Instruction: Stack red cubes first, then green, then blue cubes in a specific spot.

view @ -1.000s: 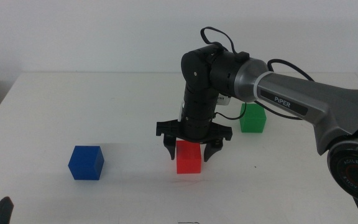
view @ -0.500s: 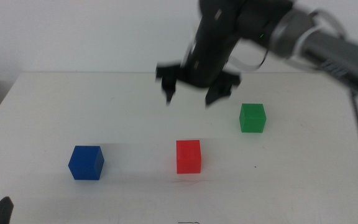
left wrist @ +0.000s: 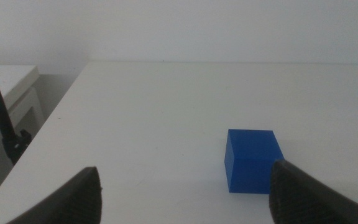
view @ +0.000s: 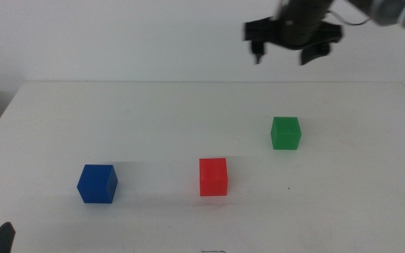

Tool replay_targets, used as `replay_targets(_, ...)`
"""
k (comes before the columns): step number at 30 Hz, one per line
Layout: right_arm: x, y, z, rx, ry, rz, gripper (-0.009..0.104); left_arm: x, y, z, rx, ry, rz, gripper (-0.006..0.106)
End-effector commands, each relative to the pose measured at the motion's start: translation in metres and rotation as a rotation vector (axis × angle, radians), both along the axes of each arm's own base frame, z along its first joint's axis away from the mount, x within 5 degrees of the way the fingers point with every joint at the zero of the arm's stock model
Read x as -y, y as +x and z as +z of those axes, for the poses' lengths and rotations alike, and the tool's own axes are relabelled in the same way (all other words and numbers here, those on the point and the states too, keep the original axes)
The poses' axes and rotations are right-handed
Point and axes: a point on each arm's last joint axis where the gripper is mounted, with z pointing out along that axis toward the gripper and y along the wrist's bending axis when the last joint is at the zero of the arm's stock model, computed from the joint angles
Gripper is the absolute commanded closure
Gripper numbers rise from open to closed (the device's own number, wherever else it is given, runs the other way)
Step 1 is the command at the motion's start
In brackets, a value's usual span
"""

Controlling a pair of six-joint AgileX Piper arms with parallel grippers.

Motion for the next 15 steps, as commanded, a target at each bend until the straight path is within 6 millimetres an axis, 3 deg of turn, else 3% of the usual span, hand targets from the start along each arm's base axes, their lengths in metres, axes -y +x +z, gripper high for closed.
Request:
replay_targets(1,0.031,-0.004,0.028,0.02,-0.001,-0.035,0.009,0.0,0.0,0.009,0.099,-0.016,0.001,0.011)
replay_targets(7,0.057,0.021,-0.001,-0.051,-0.002,-0.098,0.011,0.0,0.0,0.009,0.099,-0.016,0.001,0.011)
replay_targets(15,0.047,0.042,-0.06,-0.187,-0.024,-0.034,0.011,0.0,0.0,0.009,0.099,-0.016,0.001,0.011)
